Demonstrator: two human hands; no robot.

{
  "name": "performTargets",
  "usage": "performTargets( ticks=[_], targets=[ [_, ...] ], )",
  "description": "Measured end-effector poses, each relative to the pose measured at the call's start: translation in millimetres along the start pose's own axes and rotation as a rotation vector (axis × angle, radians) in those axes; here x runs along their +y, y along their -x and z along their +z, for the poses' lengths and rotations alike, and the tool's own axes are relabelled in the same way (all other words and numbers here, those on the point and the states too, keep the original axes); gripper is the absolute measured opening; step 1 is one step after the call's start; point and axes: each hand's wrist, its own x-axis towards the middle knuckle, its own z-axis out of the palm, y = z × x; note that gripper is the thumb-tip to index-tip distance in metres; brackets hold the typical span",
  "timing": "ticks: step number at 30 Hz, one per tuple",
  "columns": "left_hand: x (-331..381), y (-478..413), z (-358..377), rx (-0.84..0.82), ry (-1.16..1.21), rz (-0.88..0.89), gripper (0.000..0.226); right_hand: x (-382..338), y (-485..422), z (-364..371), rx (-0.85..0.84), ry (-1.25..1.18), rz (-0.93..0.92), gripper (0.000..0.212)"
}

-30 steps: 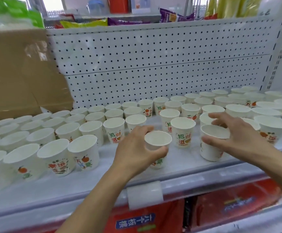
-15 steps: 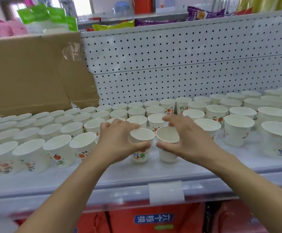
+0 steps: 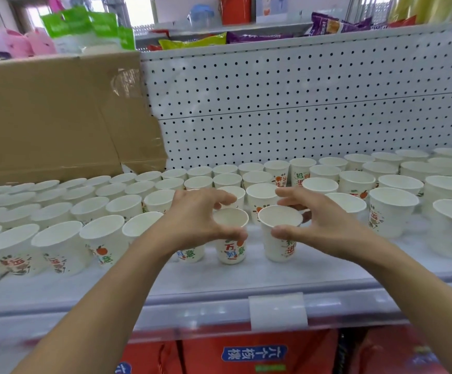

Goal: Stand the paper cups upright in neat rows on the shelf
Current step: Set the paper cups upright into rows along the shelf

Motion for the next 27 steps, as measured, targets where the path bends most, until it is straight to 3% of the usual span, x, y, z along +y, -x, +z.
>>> performTargets(
  ticks=[6,13,23,27],
  targets=[
    [-9.3,1.1,-2.8,-0.001,-0.110,-0.028,0.074,0.5,1.3,10.1,0.043,-0.059,0.029,0.088],
    [-15.8,-3.4,-0.9,0.015,-0.010,-0.029,0.065,-3.3,-3.3,18.6,0.097,-0.117,0.073,0.068],
    [-21.1,-5.3,-0.7,-0.014,0.004,-0.016,0.065,-17.0,-4.8,38.9,0.260,0.020,0.099,0.079],
    [-13.7,-2.9,-2.2,0.057,-0.048,0.030,0.069,-19.0,4.5,31.0,0.282,0.106,0.068,0.082]
  ],
)
